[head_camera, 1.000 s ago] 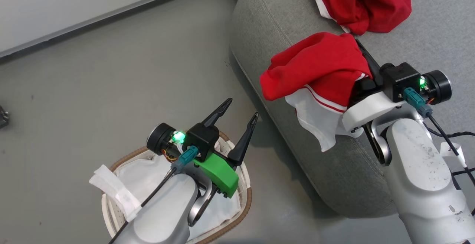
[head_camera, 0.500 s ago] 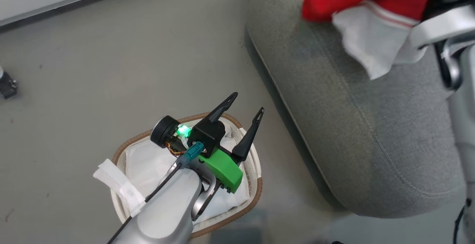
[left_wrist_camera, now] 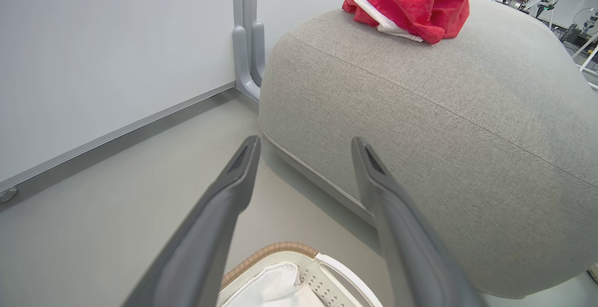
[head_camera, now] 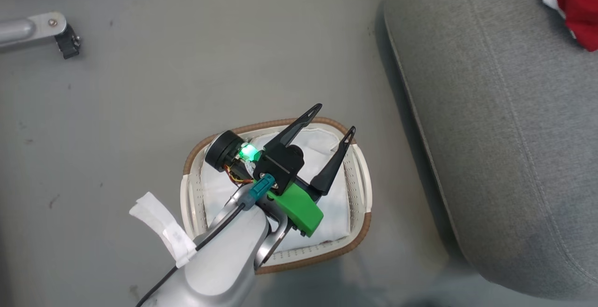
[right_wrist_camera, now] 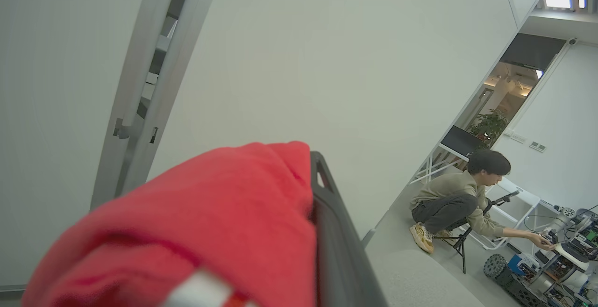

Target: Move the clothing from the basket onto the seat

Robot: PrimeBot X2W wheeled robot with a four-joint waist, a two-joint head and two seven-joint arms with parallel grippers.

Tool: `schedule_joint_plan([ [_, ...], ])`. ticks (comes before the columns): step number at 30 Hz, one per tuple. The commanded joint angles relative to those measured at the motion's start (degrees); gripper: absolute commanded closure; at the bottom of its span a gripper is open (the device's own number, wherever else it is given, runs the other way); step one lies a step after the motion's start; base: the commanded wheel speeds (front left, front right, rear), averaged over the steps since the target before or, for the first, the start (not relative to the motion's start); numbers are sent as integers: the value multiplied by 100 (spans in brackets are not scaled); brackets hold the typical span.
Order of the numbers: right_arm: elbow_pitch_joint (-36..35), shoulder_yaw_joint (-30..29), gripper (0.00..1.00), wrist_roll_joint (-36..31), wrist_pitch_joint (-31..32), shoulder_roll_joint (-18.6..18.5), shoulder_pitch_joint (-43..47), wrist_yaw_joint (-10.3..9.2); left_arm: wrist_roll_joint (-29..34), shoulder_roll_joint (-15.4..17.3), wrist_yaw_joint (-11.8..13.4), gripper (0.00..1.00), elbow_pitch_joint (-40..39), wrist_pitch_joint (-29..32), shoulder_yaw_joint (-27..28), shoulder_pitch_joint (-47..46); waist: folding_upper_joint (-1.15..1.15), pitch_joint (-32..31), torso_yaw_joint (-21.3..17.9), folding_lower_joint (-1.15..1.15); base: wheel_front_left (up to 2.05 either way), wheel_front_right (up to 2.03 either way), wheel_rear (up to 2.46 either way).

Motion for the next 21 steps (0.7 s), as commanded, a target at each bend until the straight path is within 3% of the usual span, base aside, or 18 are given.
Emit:
schedule_joint_plan([
  [1, 174, -119, 100, -58, -27, -23, 117, -8, 66, -13, -22, 0, -37, 5, -3, -136, 0, 396, 375, 0, 0, 0, 0],
  [8, 1065, -598, 100, -386, -318, 211, 861, -8, 136, -34, -16, 0, -111, 5, 4, -233, 0, 640, 463, 0, 0, 0, 0],
  [14, 1340, -815, 100, -614, -482, 620, 1275, -8, 161, -37, 0, 0, -62, 5, 56, -222, 0, 676, 322, 0, 0, 0, 0],
  [16, 1325, -842, 79, -690, -510, 736, 1326, -8, 153, -36, -5, 0, -52, 5, 63, -225, 0, 656, 263, 0, 0, 0, 0],
  [17, 1307, -843, 58, -716, -512, 806, 1364, -8, 148, -36, -6, 0, -66, 5, 78, -222, 0, 637, 232, 0, 0, 0, 0],
  [18, 1287, -837, 46, -734, -515, 866, 1392, -8, 138, -34, -7, 0, -77, 5, 93, -211, 0, 614, 204, 0, 0, 0, 0],
  [19, 1197, -816, 0, -748, -518, 925, 1422, -8, 123, -32, -8, 0, -89, 5, 111, -190, 0, 586, 170, 0, 0, 0, 0],
  [21, 1029, -780, 0, -742, -518, 1019, 1529, -8, 105, -31, -12, 0, -106, 5, 139, -151, 0, 526, 107, 0, 0, 0, 0],
])
